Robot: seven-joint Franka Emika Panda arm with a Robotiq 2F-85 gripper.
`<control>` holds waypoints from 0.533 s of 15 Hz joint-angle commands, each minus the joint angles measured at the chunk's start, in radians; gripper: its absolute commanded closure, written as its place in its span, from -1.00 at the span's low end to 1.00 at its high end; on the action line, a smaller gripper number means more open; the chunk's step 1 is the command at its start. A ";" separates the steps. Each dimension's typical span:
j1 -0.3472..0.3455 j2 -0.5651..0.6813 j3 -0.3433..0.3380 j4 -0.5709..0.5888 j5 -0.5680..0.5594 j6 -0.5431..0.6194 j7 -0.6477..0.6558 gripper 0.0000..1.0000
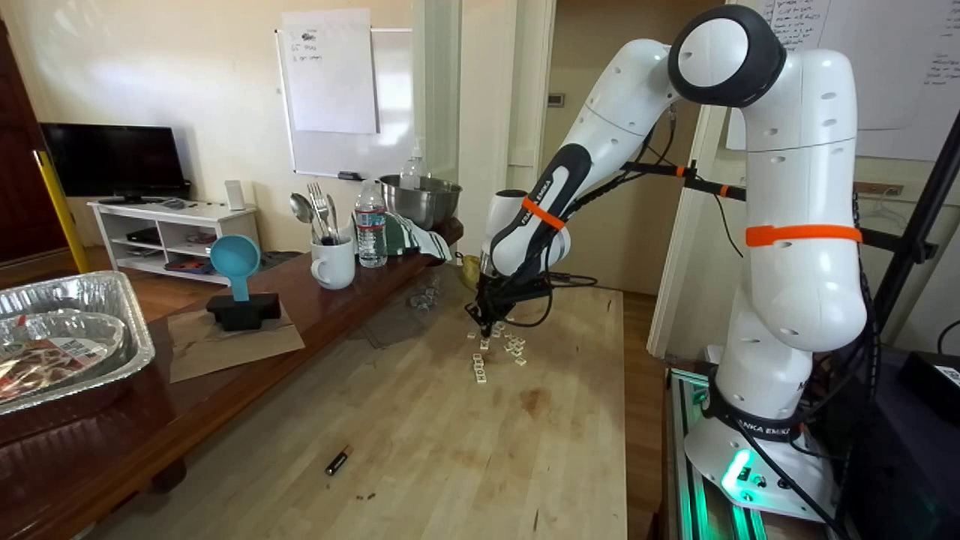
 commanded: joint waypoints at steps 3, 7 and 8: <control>-0.003 -0.005 0.042 -0.021 0.035 0.015 -0.048 1.00; -0.003 0.004 0.061 -0.020 0.043 0.008 -0.069 1.00; -0.001 0.009 0.059 -0.018 0.037 0.007 -0.066 1.00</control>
